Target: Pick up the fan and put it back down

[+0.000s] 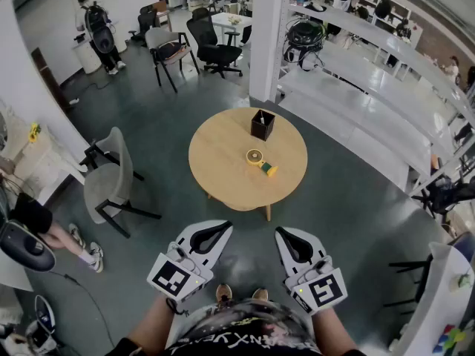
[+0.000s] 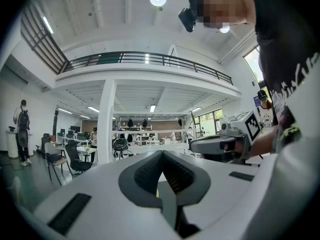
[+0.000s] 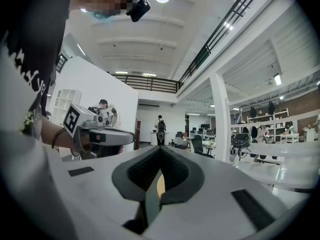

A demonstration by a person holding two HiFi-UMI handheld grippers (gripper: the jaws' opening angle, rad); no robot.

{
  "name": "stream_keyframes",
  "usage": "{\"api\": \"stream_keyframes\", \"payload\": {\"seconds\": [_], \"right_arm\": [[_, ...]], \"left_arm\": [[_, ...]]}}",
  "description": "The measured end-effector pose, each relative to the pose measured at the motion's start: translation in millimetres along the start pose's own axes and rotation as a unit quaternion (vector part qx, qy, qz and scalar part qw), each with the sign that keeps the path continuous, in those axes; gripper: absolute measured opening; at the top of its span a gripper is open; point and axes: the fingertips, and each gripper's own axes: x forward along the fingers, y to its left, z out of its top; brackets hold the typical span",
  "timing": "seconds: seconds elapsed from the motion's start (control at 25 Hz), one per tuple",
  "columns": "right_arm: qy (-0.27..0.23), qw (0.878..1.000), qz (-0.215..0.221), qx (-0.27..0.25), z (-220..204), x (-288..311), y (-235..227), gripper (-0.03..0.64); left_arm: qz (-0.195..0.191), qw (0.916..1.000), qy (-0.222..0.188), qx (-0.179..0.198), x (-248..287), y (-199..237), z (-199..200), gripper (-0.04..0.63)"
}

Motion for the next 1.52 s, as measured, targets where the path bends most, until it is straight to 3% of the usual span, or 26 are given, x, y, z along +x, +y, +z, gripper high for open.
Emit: {"api": "stream_keyframes", "payload": {"seconds": [1.52], "right_arm": [[0.001, 1.000, 0.016, 0.010, -3, 14, 7, 0.003]], "left_arm": [[0.015, 0.9999, 0.003, -0.005, -7, 13, -8, 0.017]]}}
